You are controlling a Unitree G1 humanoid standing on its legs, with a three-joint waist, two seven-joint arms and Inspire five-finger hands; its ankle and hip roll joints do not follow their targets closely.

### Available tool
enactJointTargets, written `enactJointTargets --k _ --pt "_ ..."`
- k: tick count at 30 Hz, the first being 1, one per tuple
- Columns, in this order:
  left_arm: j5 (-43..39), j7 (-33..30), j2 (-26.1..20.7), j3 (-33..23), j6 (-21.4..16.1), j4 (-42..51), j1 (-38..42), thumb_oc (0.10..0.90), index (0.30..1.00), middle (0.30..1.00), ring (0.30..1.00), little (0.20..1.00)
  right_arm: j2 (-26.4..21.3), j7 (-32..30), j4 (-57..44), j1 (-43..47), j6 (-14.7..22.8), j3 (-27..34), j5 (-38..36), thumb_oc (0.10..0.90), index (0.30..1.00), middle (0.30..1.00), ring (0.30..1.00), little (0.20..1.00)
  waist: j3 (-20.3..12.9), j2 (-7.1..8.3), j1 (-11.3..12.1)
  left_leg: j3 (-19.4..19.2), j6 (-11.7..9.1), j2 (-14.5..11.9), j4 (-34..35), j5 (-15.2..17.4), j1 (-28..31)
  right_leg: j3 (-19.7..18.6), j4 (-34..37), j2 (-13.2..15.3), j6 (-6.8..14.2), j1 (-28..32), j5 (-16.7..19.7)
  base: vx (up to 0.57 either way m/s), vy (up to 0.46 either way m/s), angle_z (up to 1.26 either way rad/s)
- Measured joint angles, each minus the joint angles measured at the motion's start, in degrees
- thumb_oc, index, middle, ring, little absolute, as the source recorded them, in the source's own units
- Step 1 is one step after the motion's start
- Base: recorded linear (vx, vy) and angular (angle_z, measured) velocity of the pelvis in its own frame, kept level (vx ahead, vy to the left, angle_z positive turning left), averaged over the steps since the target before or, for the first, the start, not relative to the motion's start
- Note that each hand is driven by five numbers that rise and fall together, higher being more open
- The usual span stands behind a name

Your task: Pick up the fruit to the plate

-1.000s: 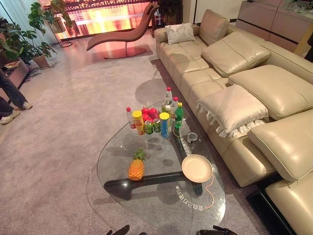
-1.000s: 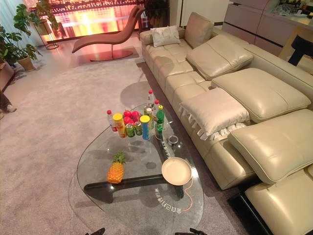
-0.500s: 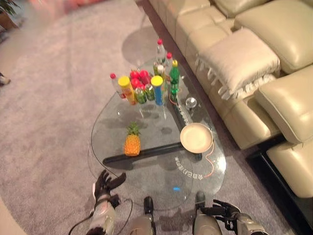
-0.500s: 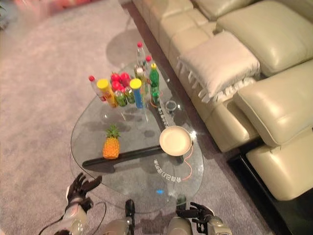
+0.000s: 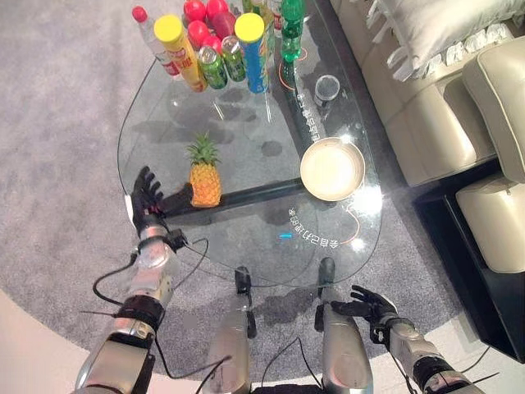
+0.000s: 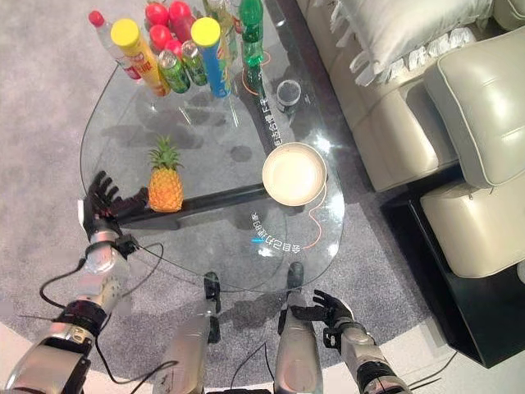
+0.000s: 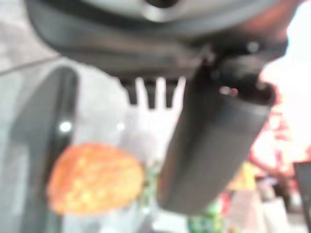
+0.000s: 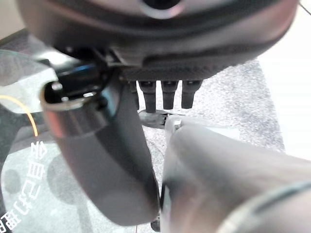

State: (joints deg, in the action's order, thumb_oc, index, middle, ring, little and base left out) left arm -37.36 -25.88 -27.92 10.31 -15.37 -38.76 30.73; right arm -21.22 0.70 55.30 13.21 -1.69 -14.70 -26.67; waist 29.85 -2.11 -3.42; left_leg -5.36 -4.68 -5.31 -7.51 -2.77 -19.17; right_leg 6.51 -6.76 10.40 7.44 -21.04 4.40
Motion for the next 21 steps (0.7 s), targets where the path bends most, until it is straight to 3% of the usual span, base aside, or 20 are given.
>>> enactJointTargets --k 5,11,21 --pt "0.67 -2.93 -2.96 0.0 3.11 0.59 3.82 0.8 0.9 0.9 0.9 0.9 -0.86 -0.17 -3.79 0.05 0.64 -0.17 -1.66 0.8 0.9 0.9 0.9 0.9 0.31 0.65 -0.66 0.09 0.05 -0.02 -5.62 1.58 -5.75 -0.78 -7.91 0.61 -0.43 -6.98 -2.72 0.0 0.007 0.0" --pt "2.87 -5.84 -4.73 -0.05 3.8 0.69 6.72 0.8 0.9 0.9 0.9 0.9 -1.62 -0.19 -6.66 1.16 1.13 -0.62 -2.74 0.8 0.9 0.9 0.9 0.9 0.55 1.08 -1.75 0.59 -0.2 -0.02 -10.5 2.65 -11.47 -1.98 -14.54 0.76 -0.99 -13.73 -4.67 0.01 0.025 0.01" --pt "3.03 -6.31 -5.81 0.33 4.21 0.57 10.05 0.8 0.9 0.9 0.9 0.9 -1.69 -0.39 -8.96 2.48 2.25 -0.73 -2.84 0.8 0.9 0.9 0.9 0.9 0.69 1.36 -3.23 0.83 -0.38 -0.2 -13.62 3.06 -17.41 -2.45 -18.02 0.73 -1.42 -19.92 -5.16 0.0 0.0 0.0"
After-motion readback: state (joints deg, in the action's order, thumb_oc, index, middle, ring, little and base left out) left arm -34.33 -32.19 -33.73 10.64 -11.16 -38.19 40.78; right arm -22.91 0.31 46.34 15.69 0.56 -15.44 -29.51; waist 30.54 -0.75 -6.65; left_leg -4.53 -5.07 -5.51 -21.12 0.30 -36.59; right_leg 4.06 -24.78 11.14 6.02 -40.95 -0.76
